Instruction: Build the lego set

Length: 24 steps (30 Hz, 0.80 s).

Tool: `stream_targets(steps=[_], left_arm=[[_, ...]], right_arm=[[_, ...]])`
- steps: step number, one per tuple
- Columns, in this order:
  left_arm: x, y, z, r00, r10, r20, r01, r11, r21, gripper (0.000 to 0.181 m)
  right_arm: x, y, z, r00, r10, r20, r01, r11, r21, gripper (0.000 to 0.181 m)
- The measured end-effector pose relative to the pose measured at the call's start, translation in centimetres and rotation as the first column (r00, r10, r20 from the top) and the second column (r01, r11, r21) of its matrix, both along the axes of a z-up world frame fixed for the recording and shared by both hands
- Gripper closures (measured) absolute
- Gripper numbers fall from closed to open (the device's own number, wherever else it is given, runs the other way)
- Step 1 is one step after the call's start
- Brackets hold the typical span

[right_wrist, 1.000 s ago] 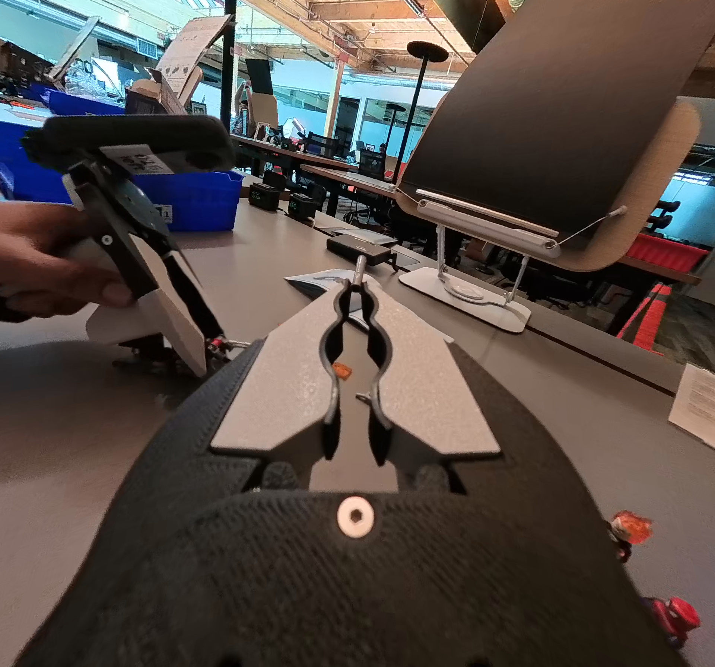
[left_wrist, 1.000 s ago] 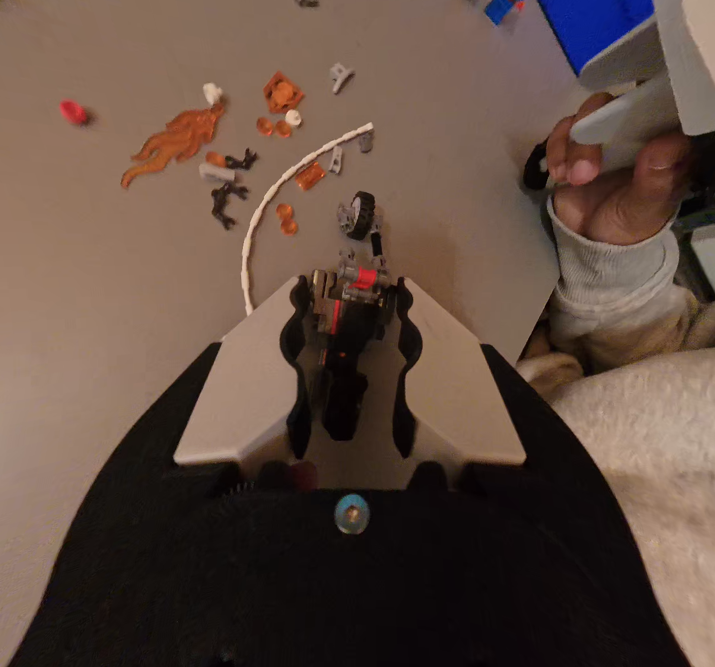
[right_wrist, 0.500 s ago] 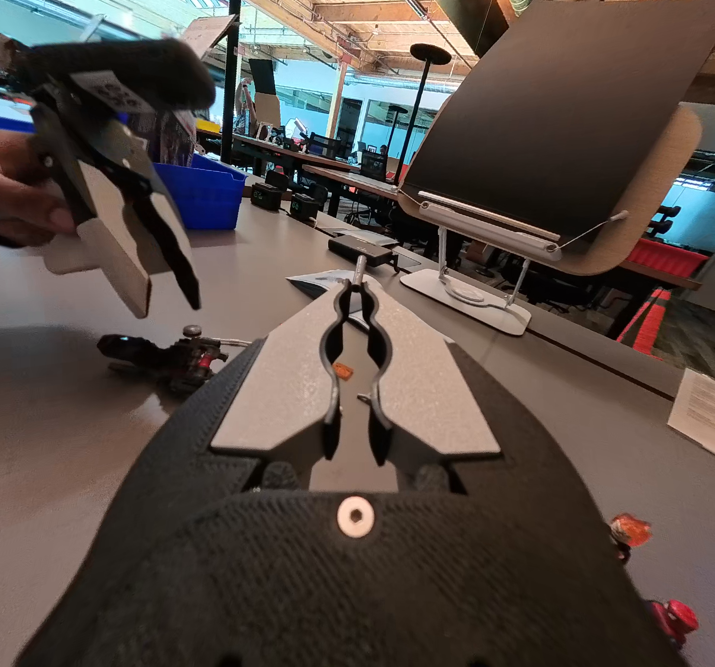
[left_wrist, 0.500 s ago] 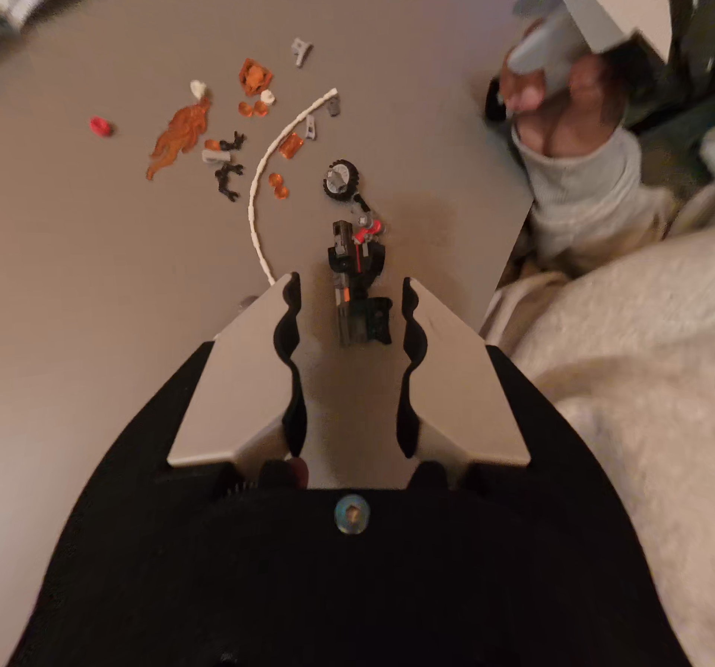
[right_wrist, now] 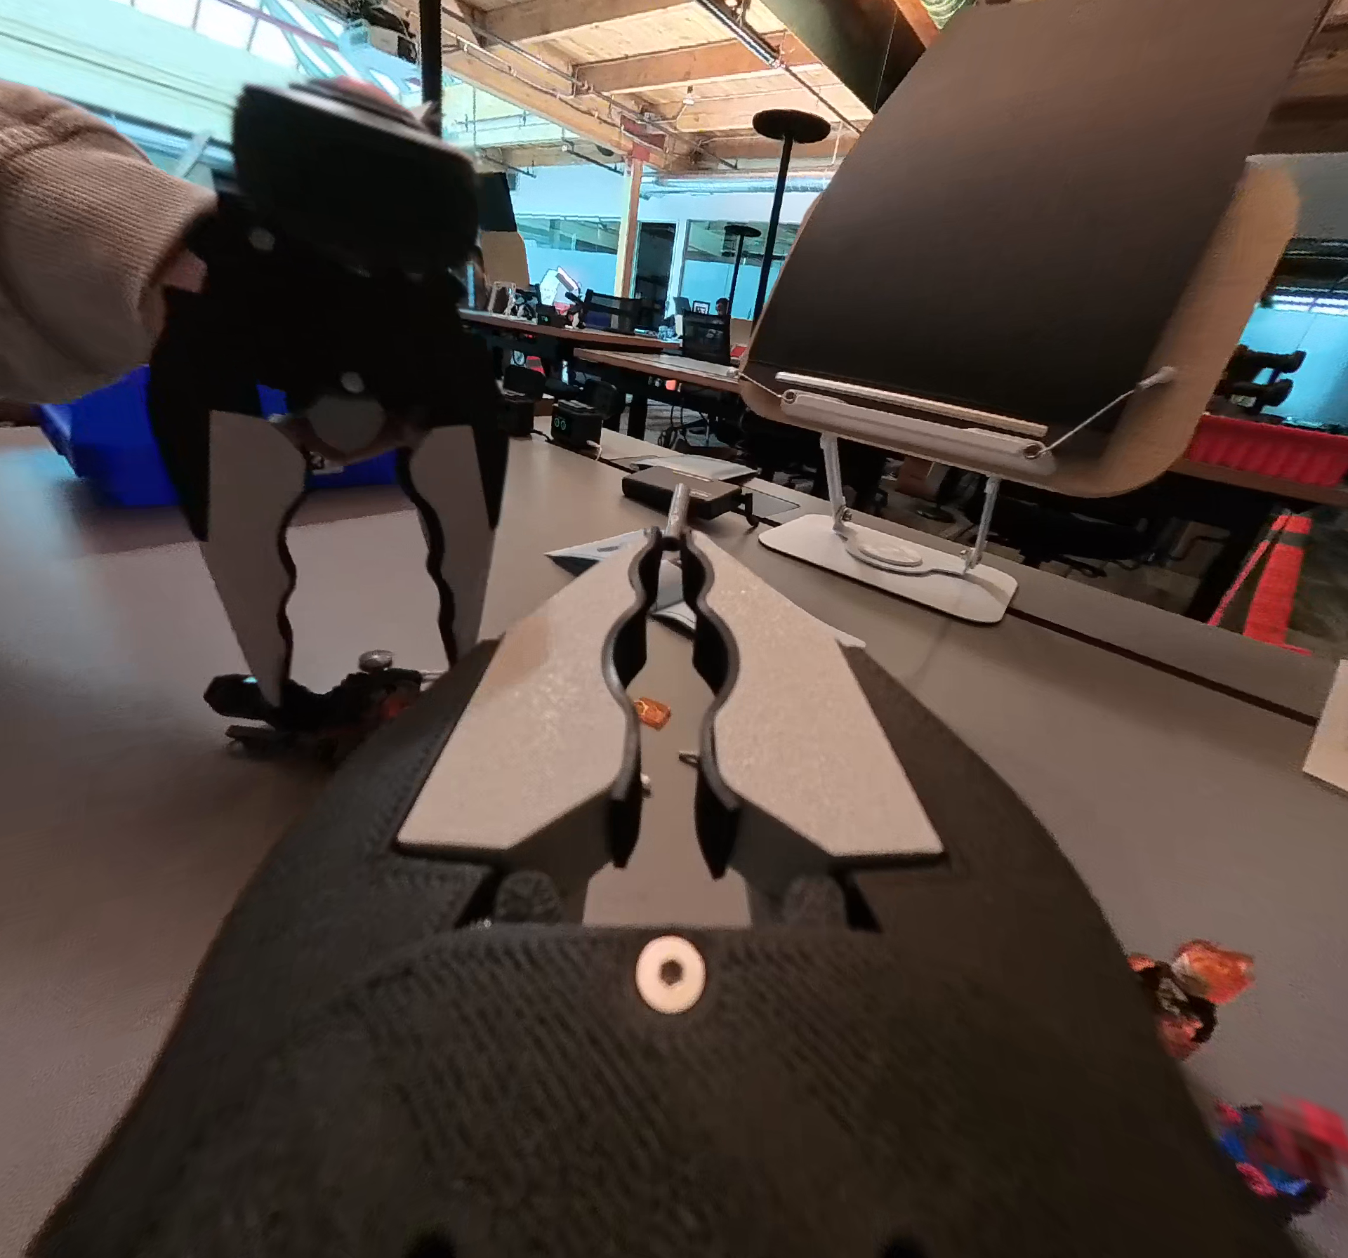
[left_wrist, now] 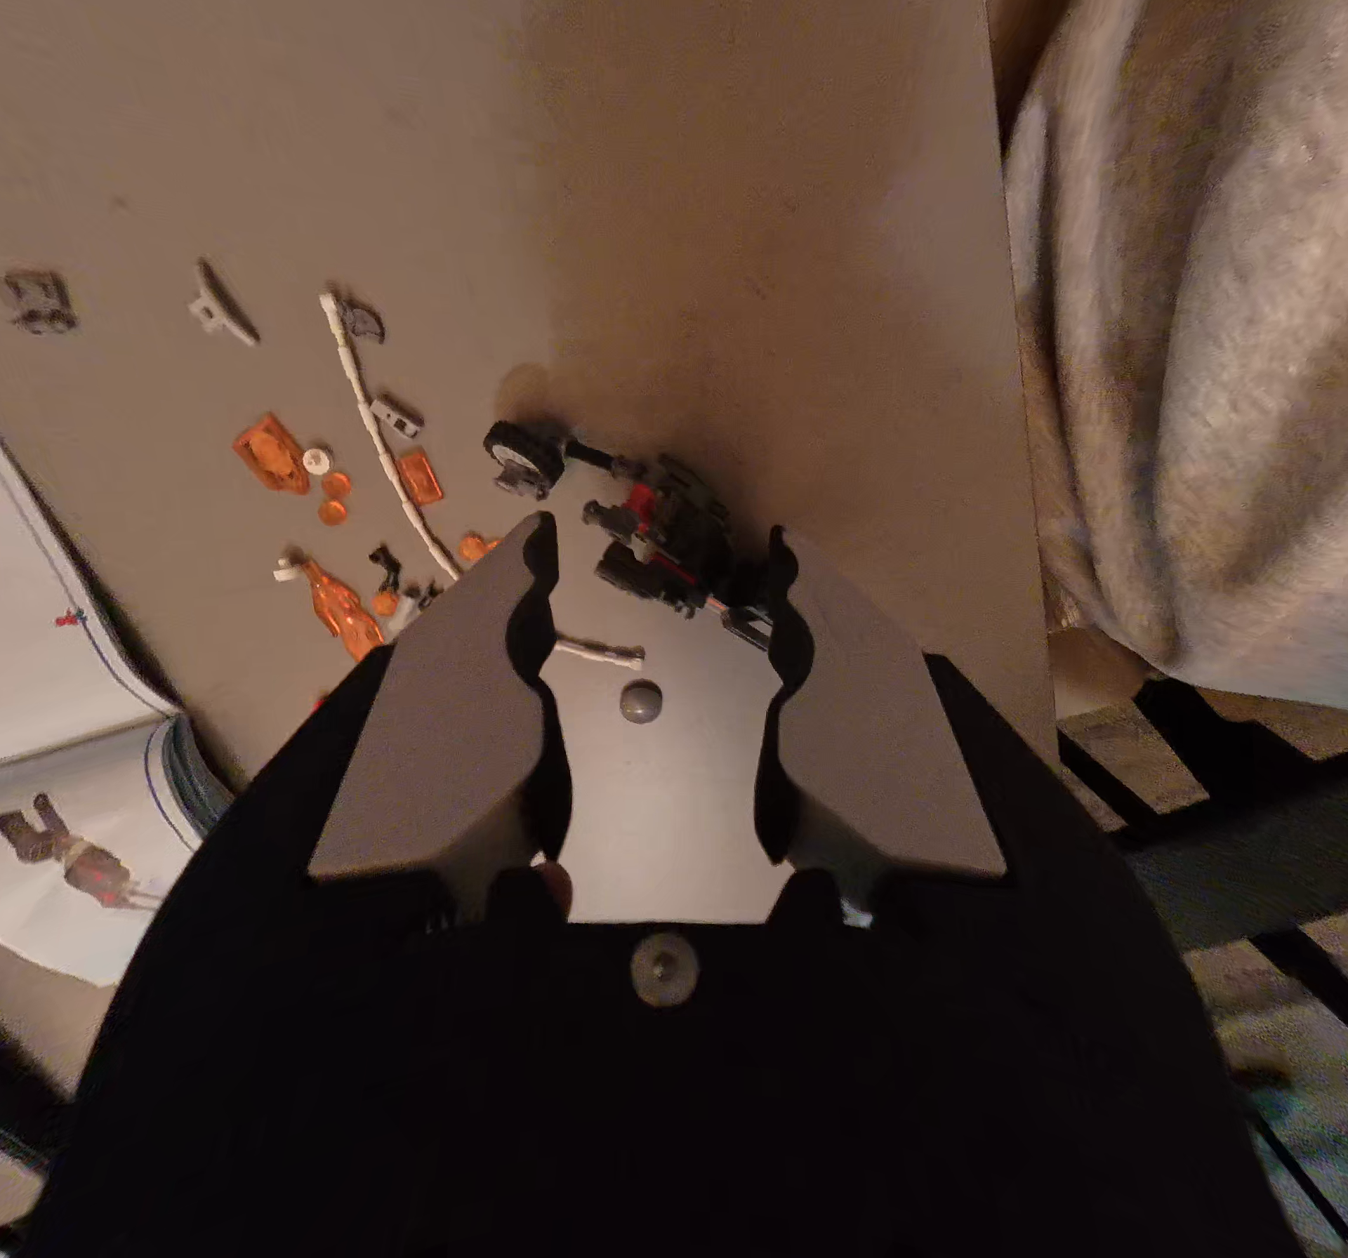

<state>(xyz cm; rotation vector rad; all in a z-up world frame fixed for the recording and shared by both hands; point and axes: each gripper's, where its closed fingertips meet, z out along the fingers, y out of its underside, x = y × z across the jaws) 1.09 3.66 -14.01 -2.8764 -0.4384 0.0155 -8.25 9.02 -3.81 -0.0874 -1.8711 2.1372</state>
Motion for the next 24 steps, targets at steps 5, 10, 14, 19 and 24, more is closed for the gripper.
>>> stream_targets(steps=[5, 10, 14, 19, 24], left_arm=[[-0.1, 0.4, -0.6, 0.993, -0.008, 0.121, 0.005, 1.0, 0.023, 0.133], [-0.2, 0.0, -1.3, 0.986, 0.032, 0.163, -0.037, 0.999, 0.025, 0.145], [0.1, -0.6, -1.3, 0.971, 0.111, 0.211, -0.124, 0.991, 0.05, 0.146], [0.7, -1.4, -1.4, 0.903, 0.294, 0.314, -0.342, 0.934, 0.107, 0.147], [1.9, -2.0, -1.3, 0.8, 0.428, 0.42, -0.535, 0.825, 0.179, 0.146]], right_arm=[[-0.1, 0.3, 0.1, 1.0, 0.003, 0.018, -0.003, 1.0, -0.014, 0.179], [0.0, 0.3, 0.0, 1.0, 0.005, 0.018, -0.004, 1.0, -0.013, 0.178], [-0.1, 0.3, 0.0, 1.0, 0.005, 0.02, -0.005, 1.0, -0.014, 0.178], [-0.1, 0.3, 0.0, 1.0, 0.003, 0.018, -0.003, 1.0, -0.01, 0.178], [0.0, 0.2, -0.1, 1.0, 0.003, 0.012, -0.003, 1.0, -0.004, 0.178]])
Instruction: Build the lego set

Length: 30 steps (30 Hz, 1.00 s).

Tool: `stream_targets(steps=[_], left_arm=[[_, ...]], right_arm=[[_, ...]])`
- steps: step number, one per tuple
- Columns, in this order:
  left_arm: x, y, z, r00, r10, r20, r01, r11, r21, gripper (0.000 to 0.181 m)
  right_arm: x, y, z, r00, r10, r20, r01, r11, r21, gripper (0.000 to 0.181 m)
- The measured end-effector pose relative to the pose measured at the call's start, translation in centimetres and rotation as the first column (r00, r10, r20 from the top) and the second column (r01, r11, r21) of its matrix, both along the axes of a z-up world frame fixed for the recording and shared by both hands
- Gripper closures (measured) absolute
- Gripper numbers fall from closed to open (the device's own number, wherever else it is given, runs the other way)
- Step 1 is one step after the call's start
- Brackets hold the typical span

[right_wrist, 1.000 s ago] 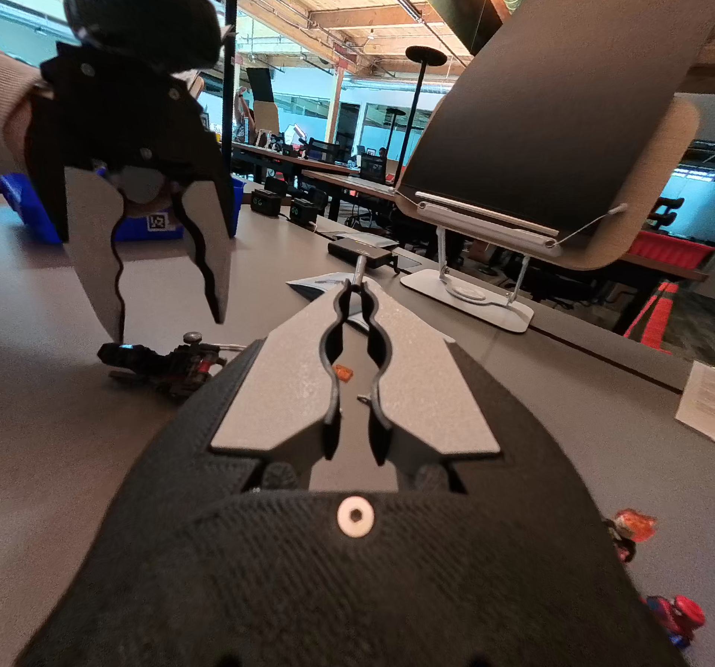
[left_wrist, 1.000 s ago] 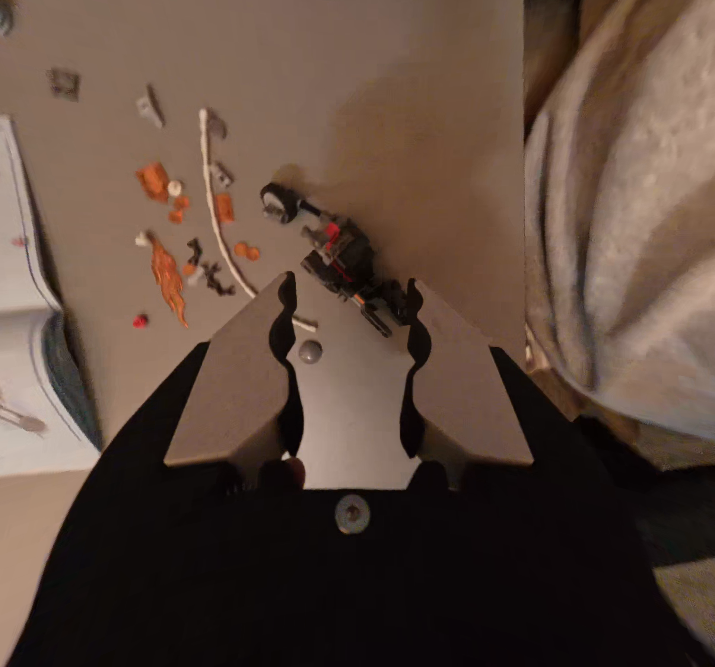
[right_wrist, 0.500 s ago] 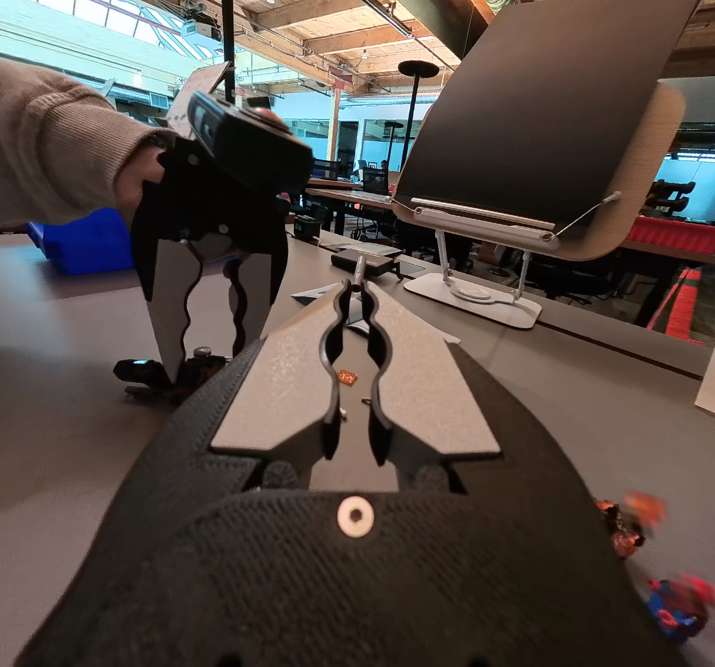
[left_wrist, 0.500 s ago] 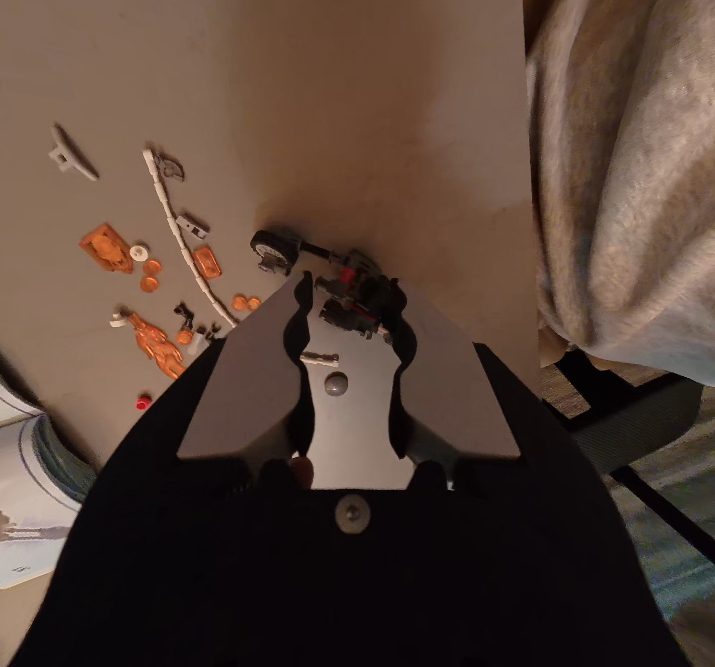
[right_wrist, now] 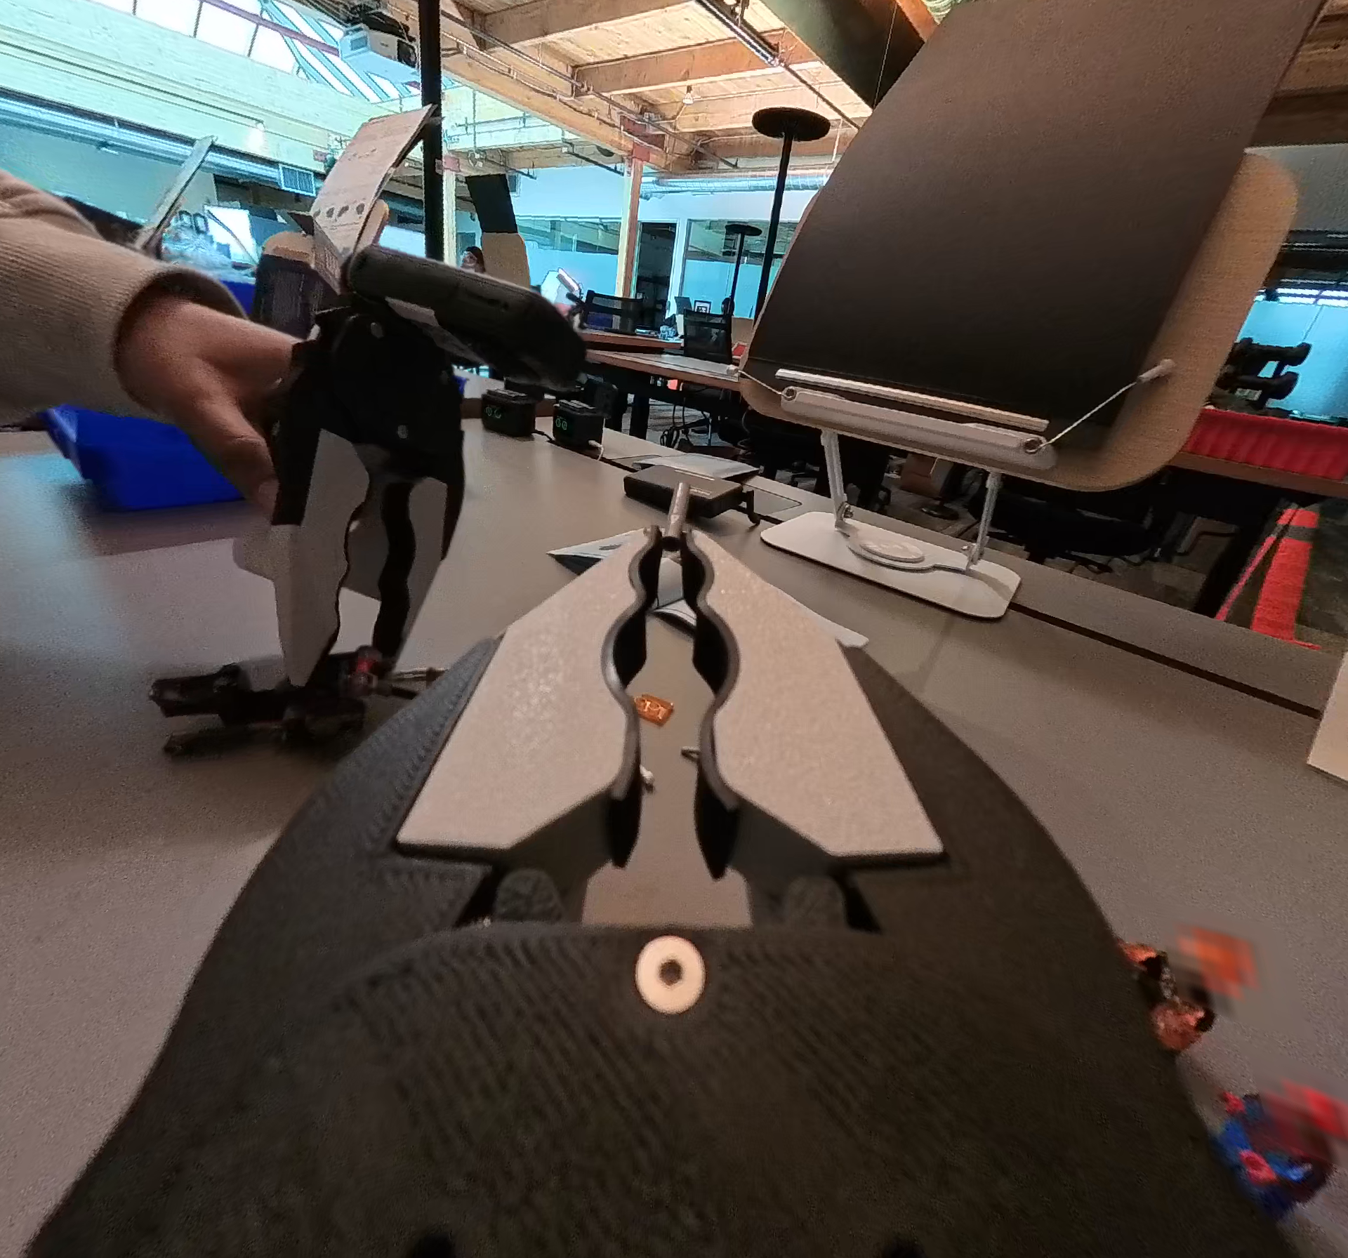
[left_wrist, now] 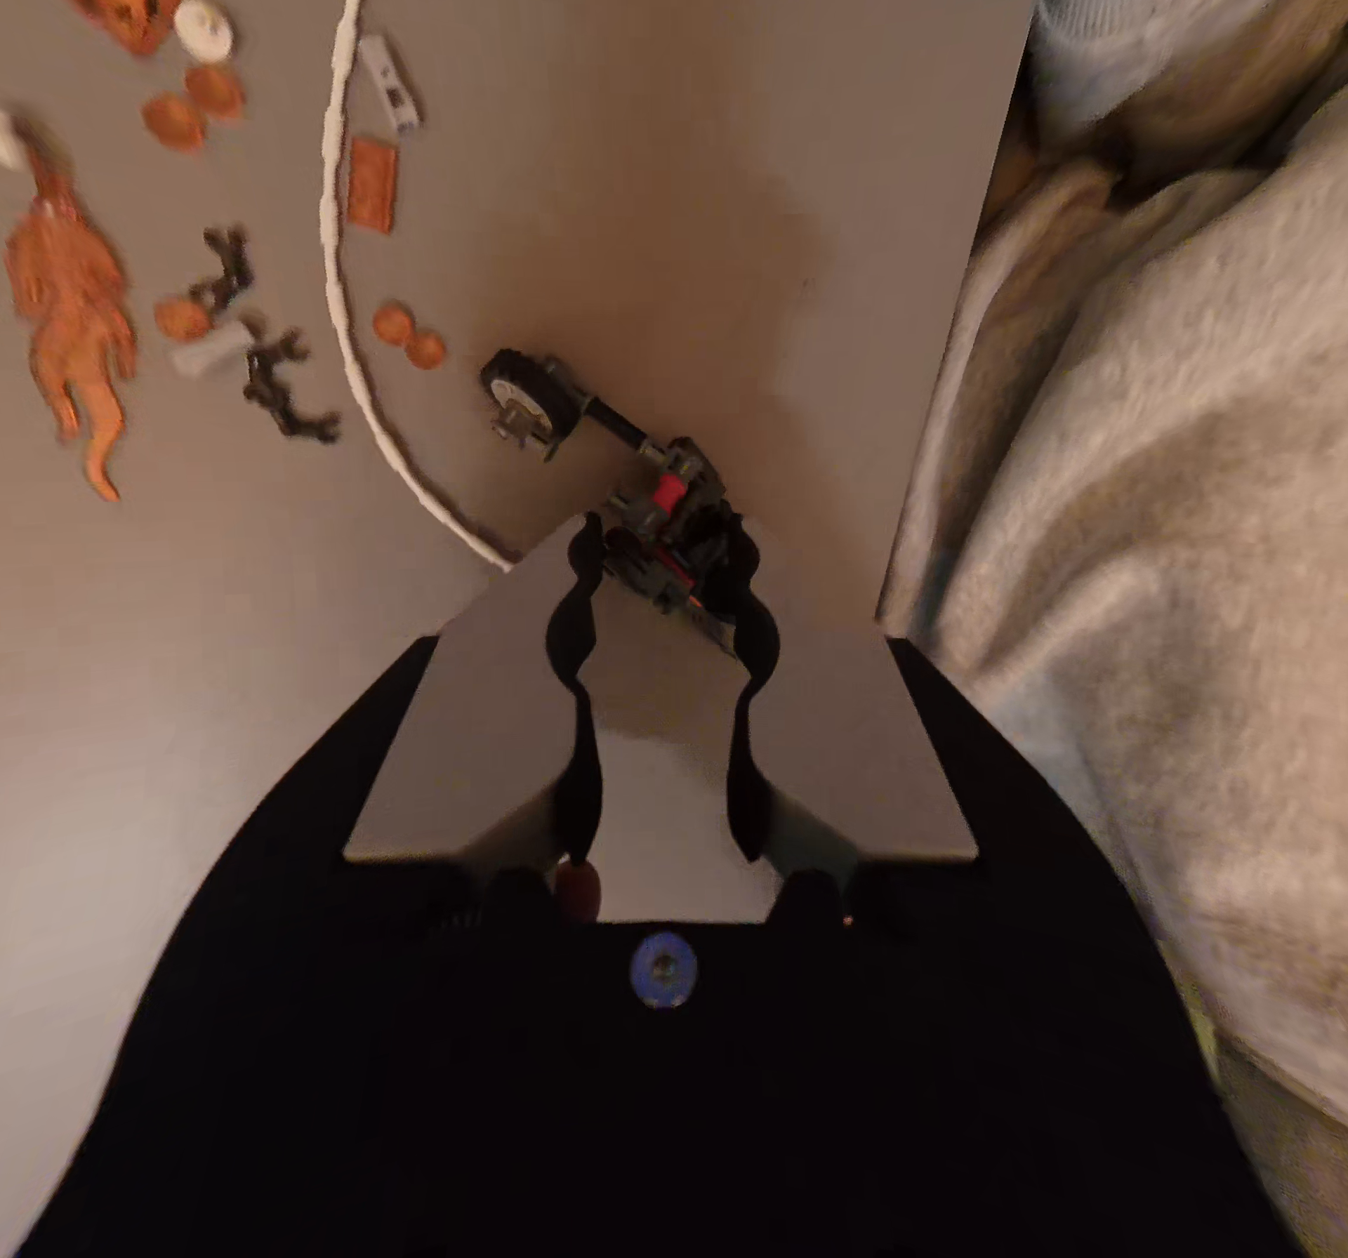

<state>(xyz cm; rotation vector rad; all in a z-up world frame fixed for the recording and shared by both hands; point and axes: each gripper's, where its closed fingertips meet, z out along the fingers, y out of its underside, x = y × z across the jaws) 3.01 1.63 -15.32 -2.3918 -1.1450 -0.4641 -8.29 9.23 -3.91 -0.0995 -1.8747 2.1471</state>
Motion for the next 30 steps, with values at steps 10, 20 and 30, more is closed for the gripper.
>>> stream_targets(steps=[10, 20, 30], left_arm=[[-2.2, -0.7, 0.1, 0.778, 0.618, 0.111, -0.614, 0.712, 0.341, 0.148], [-1.2, 0.4, 2.8, 0.727, 0.671, 0.147, -0.637, 0.579, 0.509, 0.144], [-0.6, 1.0, 4.7, 0.893, 0.313, -0.323, -0.23, 0.935, 0.271, 0.108]], right_arm=[[0.0, 0.0, 0.0, 1.0, -0.001, -0.001, 0.001, 1.0, 0.002, 0.178], [0.0, 0.1, 0.0, 1.0, -0.001, -0.004, 0.001, 1.0, 0.001, 0.179], [0.1, 0.1, 0.0, 1.0, 0.001, -0.006, -0.001, 1.0, 0.005, 0.178]])
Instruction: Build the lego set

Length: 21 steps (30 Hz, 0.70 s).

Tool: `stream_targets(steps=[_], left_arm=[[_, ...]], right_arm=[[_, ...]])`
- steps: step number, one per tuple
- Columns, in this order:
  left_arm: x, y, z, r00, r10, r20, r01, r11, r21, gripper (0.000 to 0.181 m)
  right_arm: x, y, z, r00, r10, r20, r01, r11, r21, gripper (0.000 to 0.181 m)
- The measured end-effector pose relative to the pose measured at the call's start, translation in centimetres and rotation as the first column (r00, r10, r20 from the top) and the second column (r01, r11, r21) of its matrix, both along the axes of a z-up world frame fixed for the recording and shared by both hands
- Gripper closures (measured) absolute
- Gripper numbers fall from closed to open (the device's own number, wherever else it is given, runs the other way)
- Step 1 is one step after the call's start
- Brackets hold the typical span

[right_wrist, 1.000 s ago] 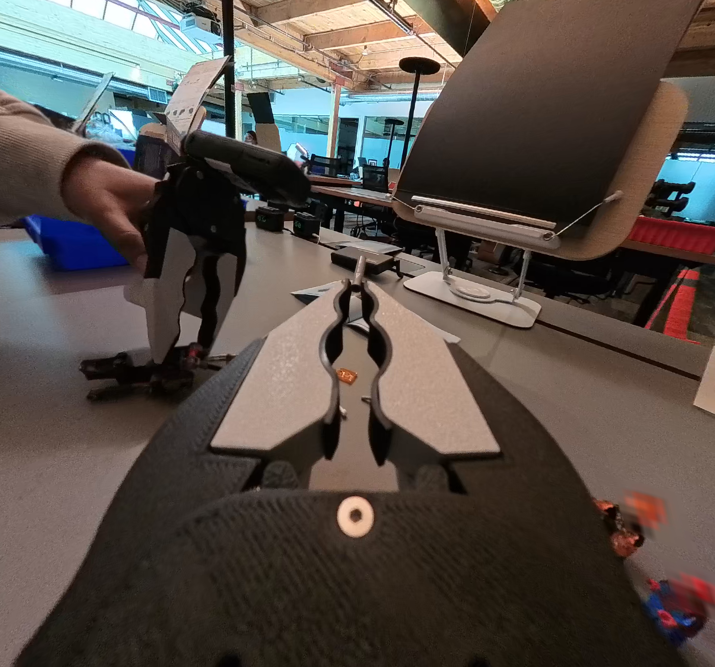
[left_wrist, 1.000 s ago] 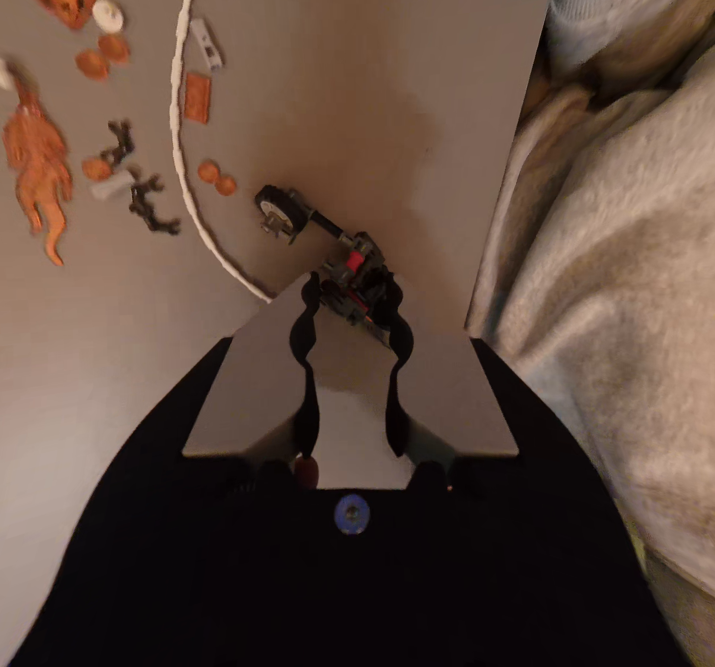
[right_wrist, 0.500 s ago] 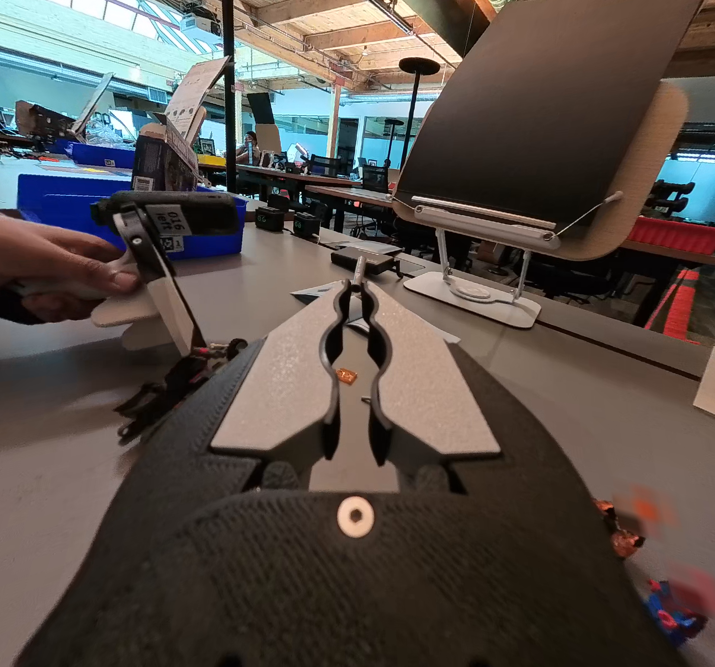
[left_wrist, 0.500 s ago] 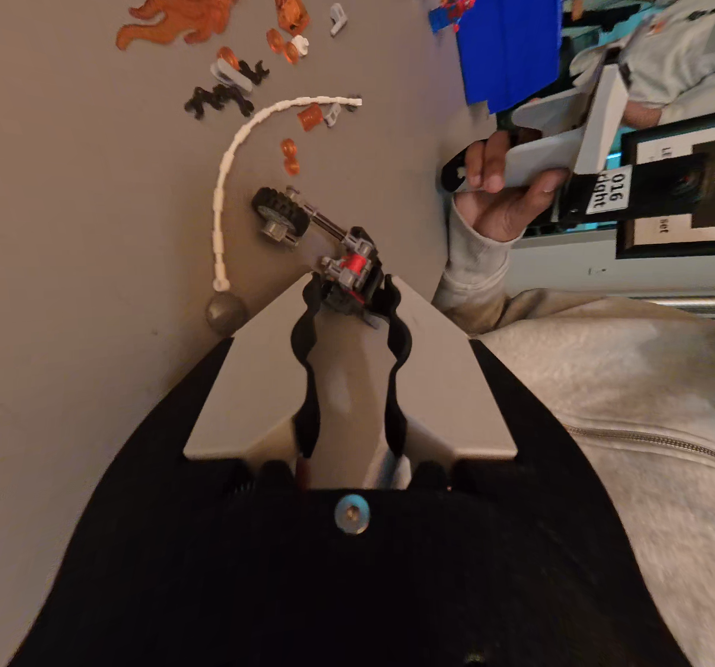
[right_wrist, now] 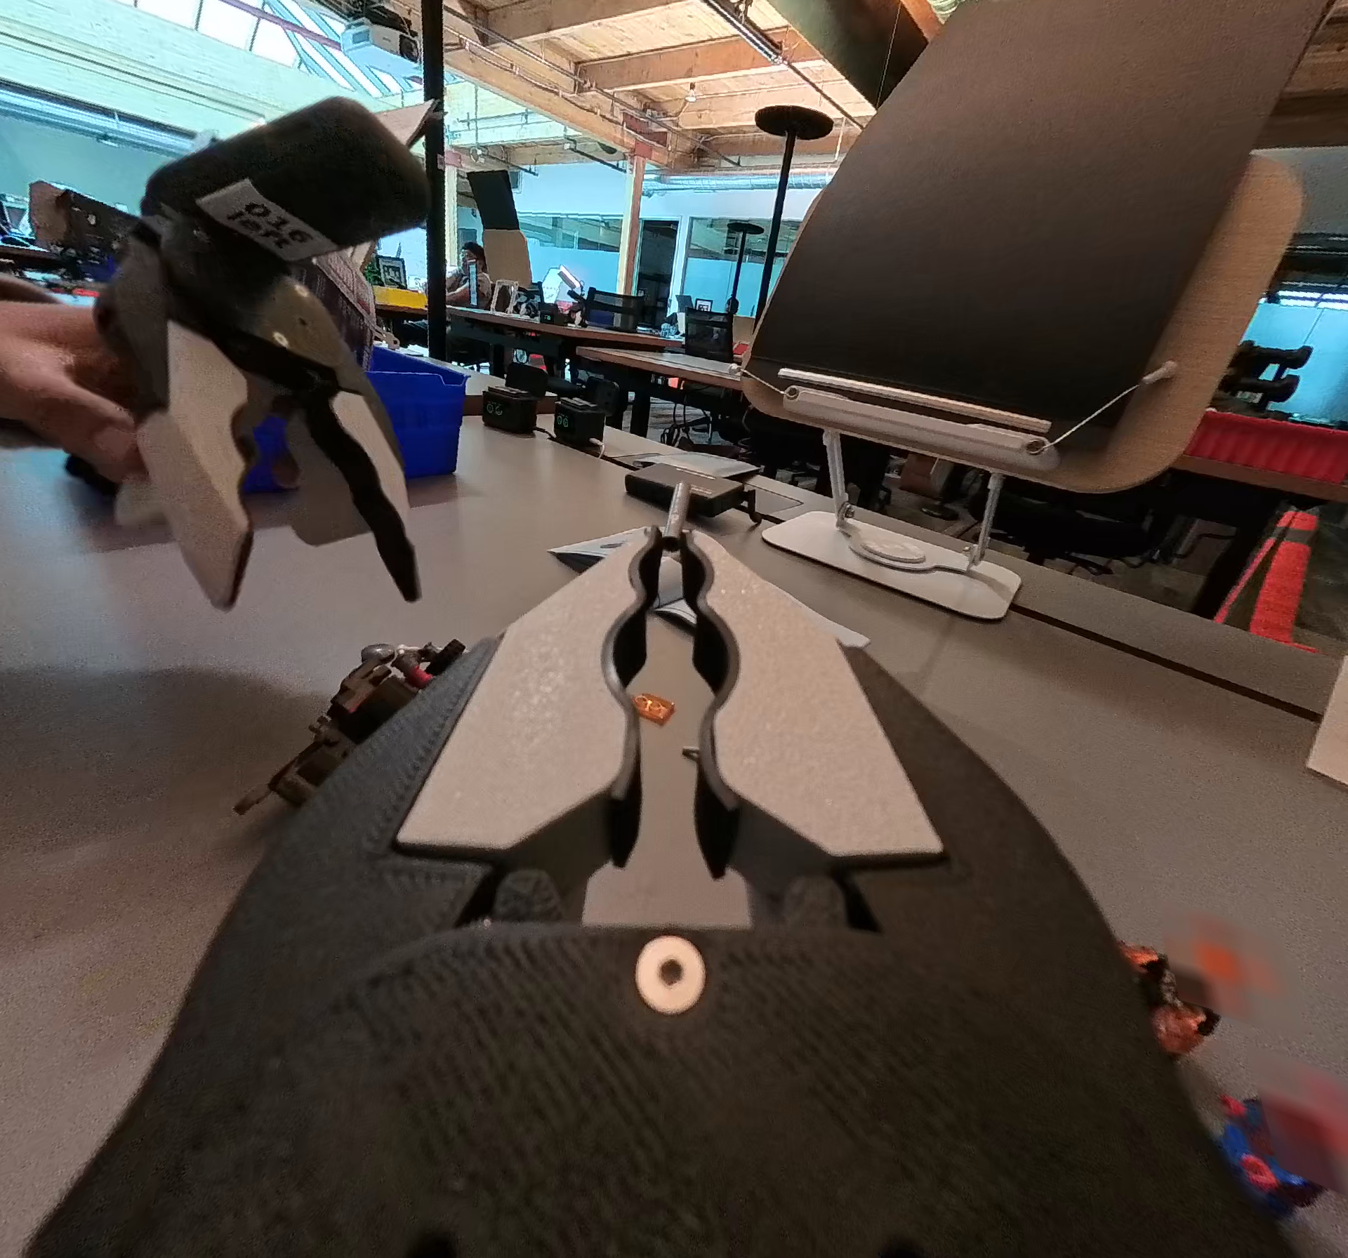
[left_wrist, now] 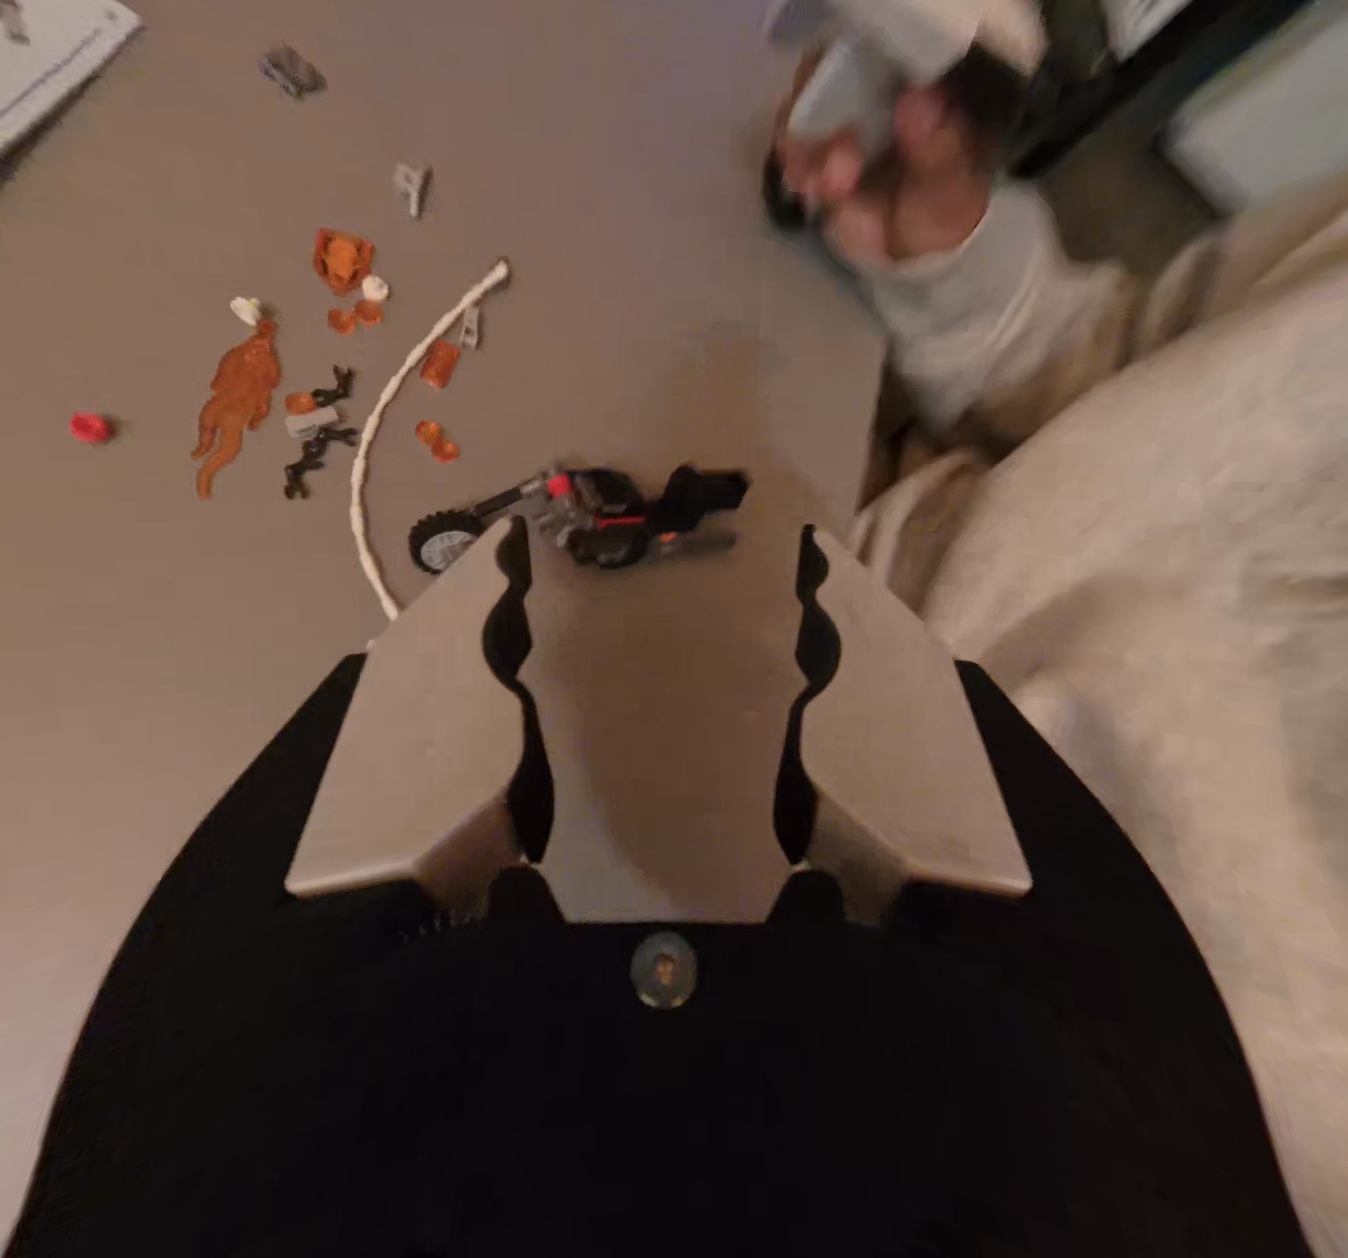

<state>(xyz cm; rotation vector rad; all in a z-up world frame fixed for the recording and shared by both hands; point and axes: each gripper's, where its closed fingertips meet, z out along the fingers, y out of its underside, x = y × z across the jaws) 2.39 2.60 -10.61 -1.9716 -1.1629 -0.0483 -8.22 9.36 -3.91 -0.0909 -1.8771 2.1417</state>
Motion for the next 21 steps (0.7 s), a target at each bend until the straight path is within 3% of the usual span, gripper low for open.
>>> stream_targets(steps=[2, 4, 9, 13, 15, 21], left_arm=[[0.1, -0.5, -2.4, 0.994, -0.104, 0.029, 0.108, 0.966, -0.236, 0.107], [-0.2, -0.6, -3.8, 0.975, -0.218, 0.04, 0.216, 0.896, -0.387, 0.108], [-1.3, 1.8, -3.1, 0.886, -0.463, 0.027, 0.434, 0.807, -0.4, 0.107], [-0.9, 0.6, -5.2, 0.819, -0.537, 0.2, 0.565, 0.698, -0.441, 0.111], [-0.7, 0.6, -5.8, 0.803, -0.554, 0.22, 0.589, 0.683, -0.431, 0.118], [-0.4, -0.5, -5.6, 0.874, -0.465, 0.138, 0.469, 0.736, -0.488, 0.135]], right_arm=[[0.0, 0.0, 0.0, 1.0, 0.0, -0.003, 0.0, 1.0, 0.003, 0.178], [0.0, -0.1, -0.1, 1.0, -0.001, -0.005, 0.001, 1.0, 0.006, 0.178], [0.1, -0.1, -0.1, 1.0, 0.0, -0.005, 0.0, 1.0, 0.007, 0.178], [0.1, 0.0, -0.1, 1.0, 0.004, -0.001, -0.004, 1.0, 0.004, 0.178], [0.1, 0.0, 0.0, 1.0, 0.007, 0.002, -0.007, 1.0, 0.001, 0.178], [0.1, 0.2, 0.1, 1.0, 0.013, 0.017, -0.013, 1.0, -0.012, 0.178]])
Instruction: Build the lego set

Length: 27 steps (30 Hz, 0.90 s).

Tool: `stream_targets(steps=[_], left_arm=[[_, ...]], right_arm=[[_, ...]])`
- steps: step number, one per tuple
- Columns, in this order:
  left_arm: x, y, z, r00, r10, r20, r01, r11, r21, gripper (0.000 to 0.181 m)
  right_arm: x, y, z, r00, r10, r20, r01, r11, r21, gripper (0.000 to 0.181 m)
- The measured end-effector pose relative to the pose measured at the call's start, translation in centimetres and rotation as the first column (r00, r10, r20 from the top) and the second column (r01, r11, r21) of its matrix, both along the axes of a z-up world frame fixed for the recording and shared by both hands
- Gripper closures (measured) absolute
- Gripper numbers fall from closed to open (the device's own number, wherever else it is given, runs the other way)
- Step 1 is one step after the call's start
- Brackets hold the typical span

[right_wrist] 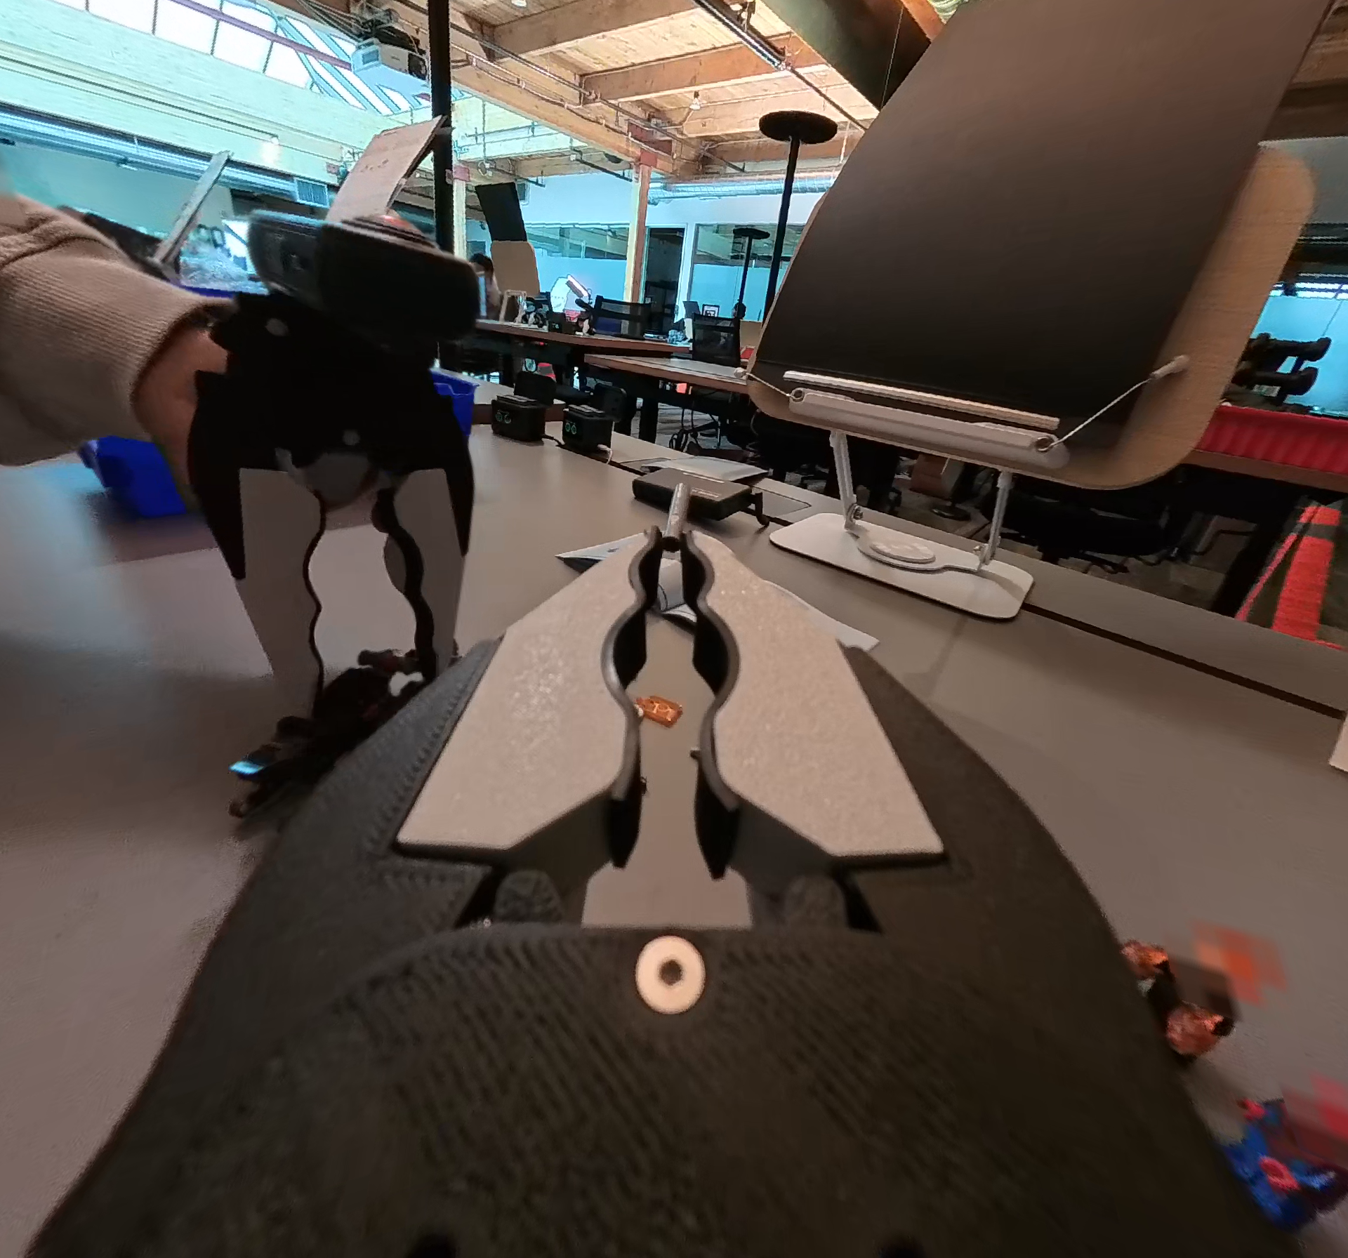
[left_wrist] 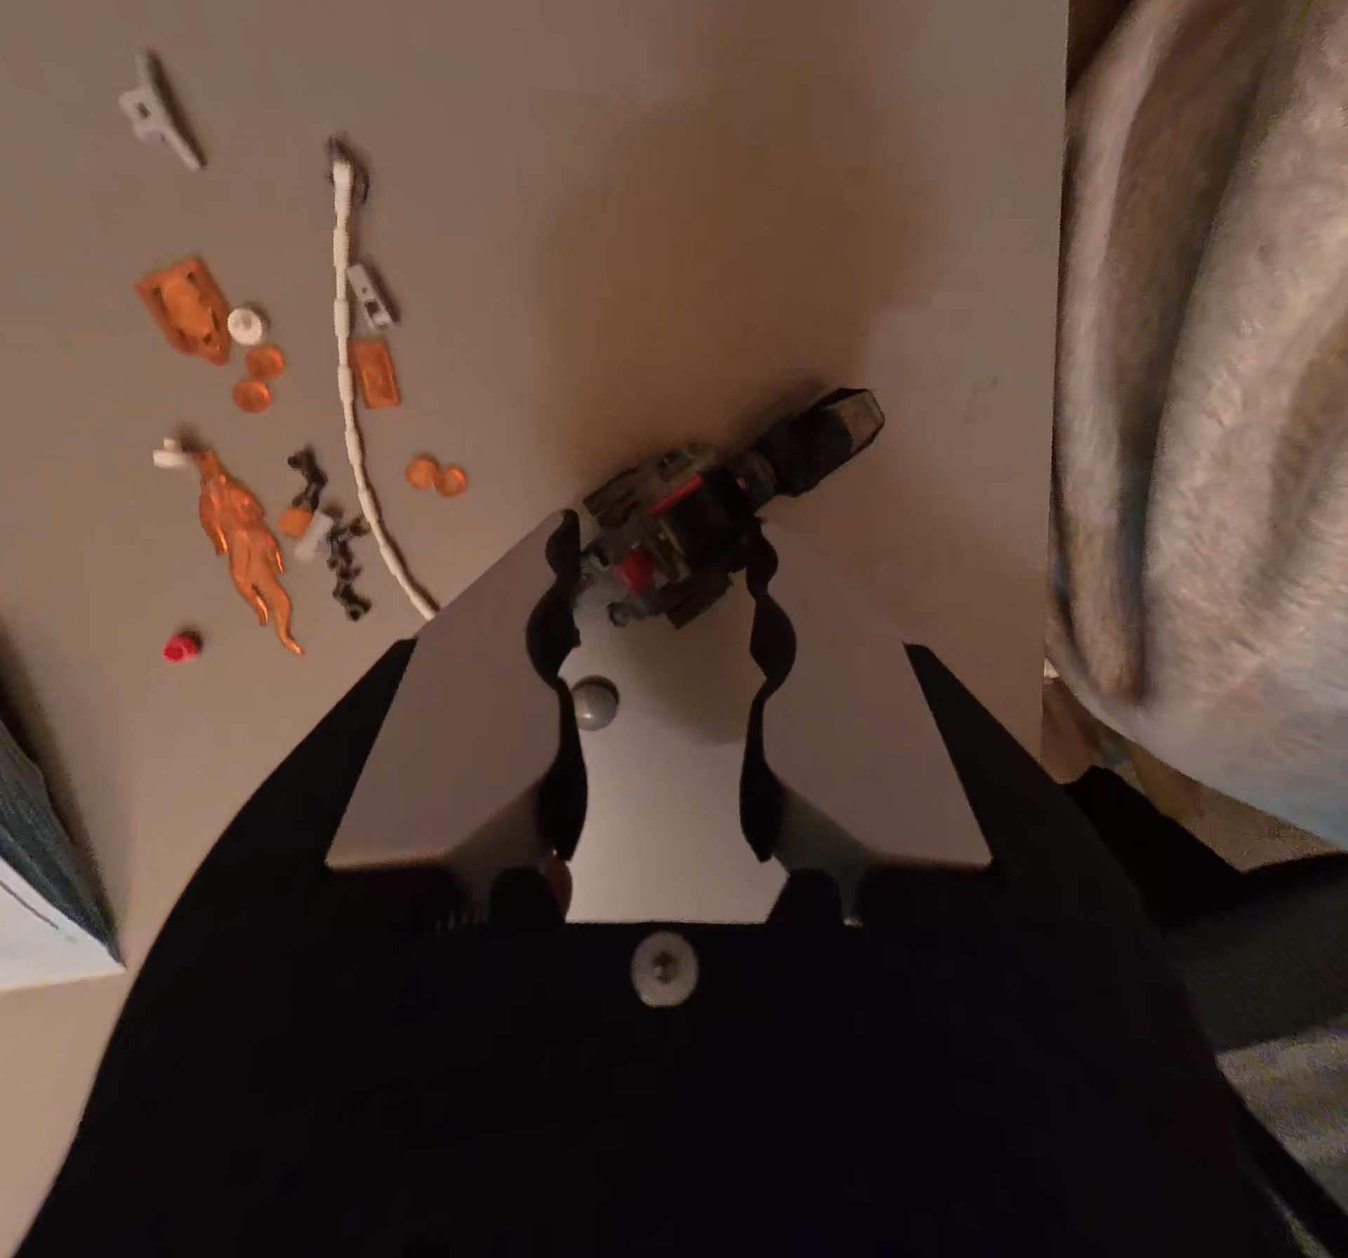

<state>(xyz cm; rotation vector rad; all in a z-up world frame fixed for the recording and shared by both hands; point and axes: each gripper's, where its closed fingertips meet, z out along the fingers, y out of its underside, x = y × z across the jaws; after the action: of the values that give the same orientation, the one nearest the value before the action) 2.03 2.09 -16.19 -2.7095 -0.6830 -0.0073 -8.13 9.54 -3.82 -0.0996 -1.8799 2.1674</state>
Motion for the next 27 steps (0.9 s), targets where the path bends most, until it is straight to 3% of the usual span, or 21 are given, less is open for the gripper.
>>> stream_targets(steps=[6, 10, 15, 20, 27], left_arm=[[-0.5, -0.5, 0.2, 0.967, 0.232, -0.107, -0.226, 0.972, 0.068, 0.141], [-1.8, -0.1, 0.2, 0.89, 0.431, -0.147, -0.409, 0.899, 0.155, 0.14], [-3.4, 0.0, 0.3, 0.798, 0.597, -0.076, -0.57, 0.791, 0.223, 0.14], [-3.9, 0.0, 0.5, 0.765, 0.643, 0.032, -0.623, 0.727, 0.291, 0.139], [-3.1, -0.9, 1.3, 0.767, 0.639, 0.053, -0.621, 0.719, 0.311, 0.14]], right_arm=[[0.0, -0.1, -0.1, 1.0, 0.0, -0.001, 0.0, 1.0, 0.008, 0.178], [0.0, -0.3, -0.3, 1.0, -0.004, -0.008, 0.004, 1.0, 0.02, 0.179], [0.1, -0.3, -0.3, 1.0, -0.008, -0.016, 0.008, 1.0, 0.026, 0.179], [0.1, -0.3, -0.2, 1.0, -0.008, -0.014, 0.008, 1.0, 0.022, 0.179], [0.1, -0.3, -0.2, 1.0, -0.009, -0.014, 0.009, 1.0, 0.025, 0.178]])
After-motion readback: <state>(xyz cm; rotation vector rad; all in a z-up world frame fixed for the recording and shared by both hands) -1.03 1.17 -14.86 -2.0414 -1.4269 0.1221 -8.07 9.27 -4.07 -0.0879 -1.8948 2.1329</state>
